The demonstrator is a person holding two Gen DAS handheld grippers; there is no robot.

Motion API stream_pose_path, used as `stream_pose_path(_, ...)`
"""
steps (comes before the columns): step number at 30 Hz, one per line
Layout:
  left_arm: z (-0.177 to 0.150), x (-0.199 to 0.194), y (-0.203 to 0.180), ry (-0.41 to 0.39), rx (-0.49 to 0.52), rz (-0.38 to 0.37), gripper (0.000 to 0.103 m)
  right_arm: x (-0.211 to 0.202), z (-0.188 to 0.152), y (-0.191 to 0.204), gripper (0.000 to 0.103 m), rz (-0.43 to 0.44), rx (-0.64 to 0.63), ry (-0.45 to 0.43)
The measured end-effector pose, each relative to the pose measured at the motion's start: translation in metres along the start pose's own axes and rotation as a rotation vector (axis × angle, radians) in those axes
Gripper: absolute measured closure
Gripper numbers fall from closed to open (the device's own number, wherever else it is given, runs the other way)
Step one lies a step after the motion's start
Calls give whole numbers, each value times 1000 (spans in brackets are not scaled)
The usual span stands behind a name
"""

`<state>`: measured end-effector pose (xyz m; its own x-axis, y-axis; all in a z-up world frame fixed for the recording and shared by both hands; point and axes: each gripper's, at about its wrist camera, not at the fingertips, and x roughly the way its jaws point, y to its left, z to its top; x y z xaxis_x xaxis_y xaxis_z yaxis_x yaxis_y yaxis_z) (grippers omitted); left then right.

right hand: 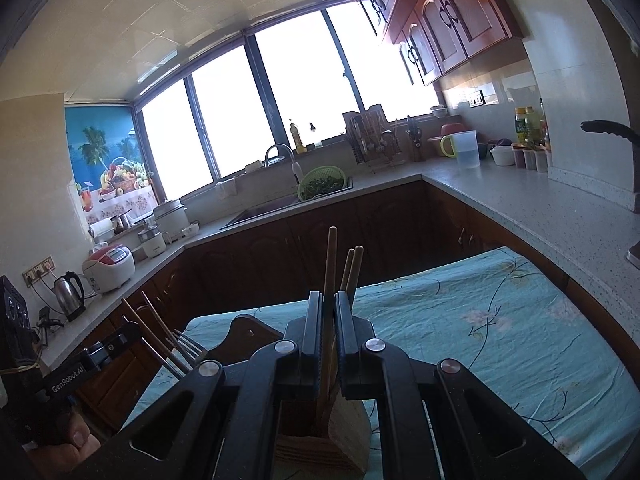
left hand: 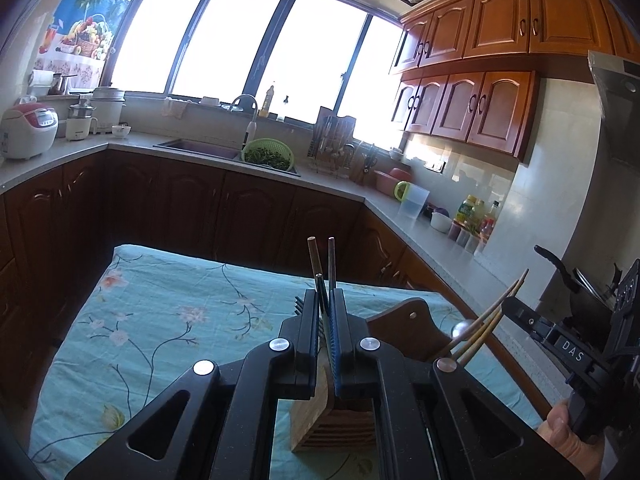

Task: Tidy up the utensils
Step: 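Open both grippers to release the chopsticks into the holder, then move both grippers back down to the remaining chopsticks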

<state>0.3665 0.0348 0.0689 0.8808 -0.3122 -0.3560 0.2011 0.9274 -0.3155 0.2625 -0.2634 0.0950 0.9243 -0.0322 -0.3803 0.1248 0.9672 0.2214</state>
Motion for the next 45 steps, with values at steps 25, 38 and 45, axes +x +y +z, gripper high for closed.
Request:
stream_pose_path(25,-32,-87,0,39,-25,57,30,-88,-20,-27,17,55,108,-30)
stream_pose_path(38,-79,-147,3,142,-56,85,28,-127,-79,-39,17,33,146,87)
stream_pose_path(45,-98,-161,3,201,-68,98,28,-142,-106,-45,17,4,157,119)
